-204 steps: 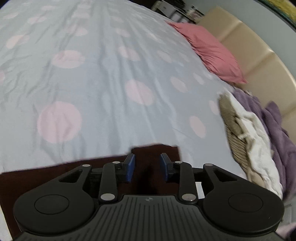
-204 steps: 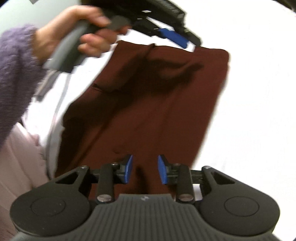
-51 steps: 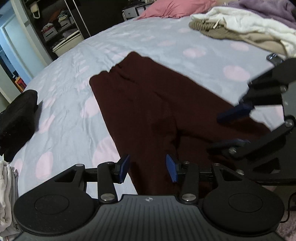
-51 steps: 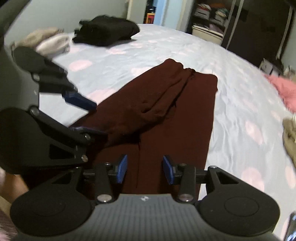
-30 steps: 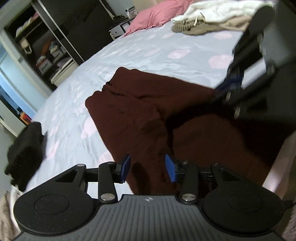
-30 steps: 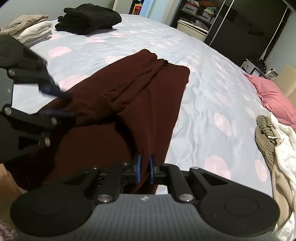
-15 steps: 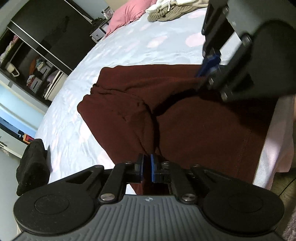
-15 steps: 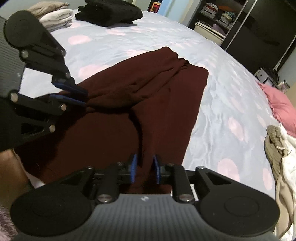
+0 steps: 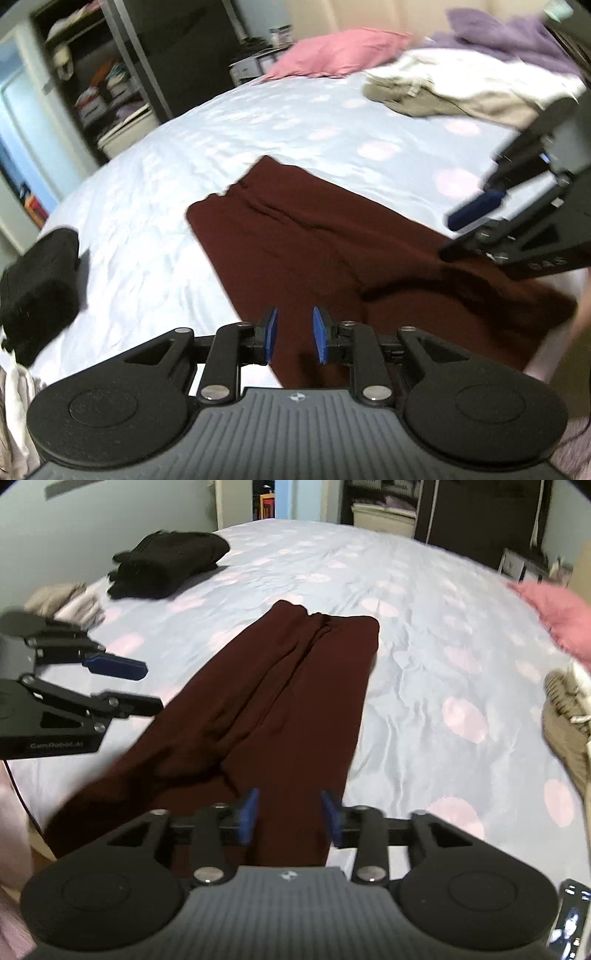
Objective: Fold clothes
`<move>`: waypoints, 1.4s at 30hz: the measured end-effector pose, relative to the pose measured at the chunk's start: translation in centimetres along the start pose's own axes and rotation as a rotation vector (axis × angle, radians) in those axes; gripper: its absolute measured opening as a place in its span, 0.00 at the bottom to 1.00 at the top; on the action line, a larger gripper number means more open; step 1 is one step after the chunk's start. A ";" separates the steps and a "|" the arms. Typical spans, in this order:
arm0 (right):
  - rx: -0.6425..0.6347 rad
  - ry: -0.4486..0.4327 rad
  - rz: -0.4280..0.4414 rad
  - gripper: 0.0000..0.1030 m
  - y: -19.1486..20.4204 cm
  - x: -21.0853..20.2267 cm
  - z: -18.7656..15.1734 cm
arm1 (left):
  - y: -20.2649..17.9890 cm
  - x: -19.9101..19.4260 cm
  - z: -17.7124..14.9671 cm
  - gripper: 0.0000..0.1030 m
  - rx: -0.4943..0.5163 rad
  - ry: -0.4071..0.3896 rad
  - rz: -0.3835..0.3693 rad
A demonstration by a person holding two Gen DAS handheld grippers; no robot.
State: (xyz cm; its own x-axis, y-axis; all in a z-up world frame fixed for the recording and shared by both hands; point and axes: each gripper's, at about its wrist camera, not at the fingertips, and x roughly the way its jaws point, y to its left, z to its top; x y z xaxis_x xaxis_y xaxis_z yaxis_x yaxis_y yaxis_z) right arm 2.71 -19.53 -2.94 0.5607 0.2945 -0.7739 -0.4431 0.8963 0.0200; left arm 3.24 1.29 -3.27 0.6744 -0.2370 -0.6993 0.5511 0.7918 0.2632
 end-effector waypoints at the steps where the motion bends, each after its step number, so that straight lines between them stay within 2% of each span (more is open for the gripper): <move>1: 0.015 0.013 0.019 0.43 -0.6 0.3 0.5 | 0.9 0.3 0.4 0.33 -0.033 0.006 -0.006; 2: 0.026 0.024 0.030 0.43 -1.2 0.7 1.1 | 1.9 0.8 0.8 0.39 -0.069 0.018 -0.018; 8: 0.070 0.110 0.094 0.44 -5.4 4.4 4.0 | 6.3 5.3 2.0 0.40 -0.212 0.121 -0.112; 10: 0.108 0.128 0.123 0.44 -6.8 5.8 4.6 | 7.6 7.1 2.0 0.41 -0.280 0.158 -0.154; 13: 0.191 0.143 0.164 0.44 -9.0 8.4 6.0 | 9.5 9.2 1.8 0.43 -0.388 0.174 -0.204; 18: 0.280 0.124 0.207 0.44 -11.7 12.4 9.0 | 11.5 12.2 2.6 0.44 -0.484 0.148 -0.249; 24: 0.418 0.066 0.252 0.44 -14.4 16.1 12.4 | 14.3 16.4 4.7 0.46 -0.563 0.114 -0.252; 30: 0.500 0.042 0.312 0.43 -14.8 19.1 14.6 | 17.2 19.5 5.1 0.46 -0.738 0.047 -0.302; 31: 0.494 0.039 0.313 0.40 -14.6 19.4 14.9 | 17.5 19.8 5.1 0.46 -0.756 0.038 -0.309; 32: 0.486 0.034 0.306 0.25 -14.5 19.6 15.2 | 17.7 20.1 5.1 0.44 -0.771 0.028 -0.315; 33: 0.479 0.032 0.300 0.19 -14.4 19.8 15.3 | 17.8 20.3 5.1 0.43 -0.780 0.018 -0.319; 34: 0.480 0.034 0.290 0.18 -14.7 19.7 15.2 | 17.9 20.5 5.1 0.37 -0.786 0.011 -0.324; 35: 0.480 0.036 0.280 0.17 -14.9 19.6 15.1 | 18.1 20.5 4.9 0.24 -0.791 0.007 -0.325; 37: 0.481 0.041 0.261 0.16 -15.4 19.4 14.9 | 18.6 20.5 4.5 0.12 -0.802 0.001 -0.319; 42: 0.498 0.048 0.267 0.19 -15.8 19.5 14.9 | 19.2 20.4 4.1 0.10 -0.785 -0.004 -0.292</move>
State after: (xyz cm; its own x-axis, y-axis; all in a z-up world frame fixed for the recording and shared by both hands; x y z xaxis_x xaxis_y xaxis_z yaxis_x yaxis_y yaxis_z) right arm 31.07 -23.00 -8.90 0.4370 0.5273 -0.7287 -0.1754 0.8445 0.5060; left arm 29.55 9.36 -9.75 0.5603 -0.4945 -0.6645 0.2026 0.8597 -0.4689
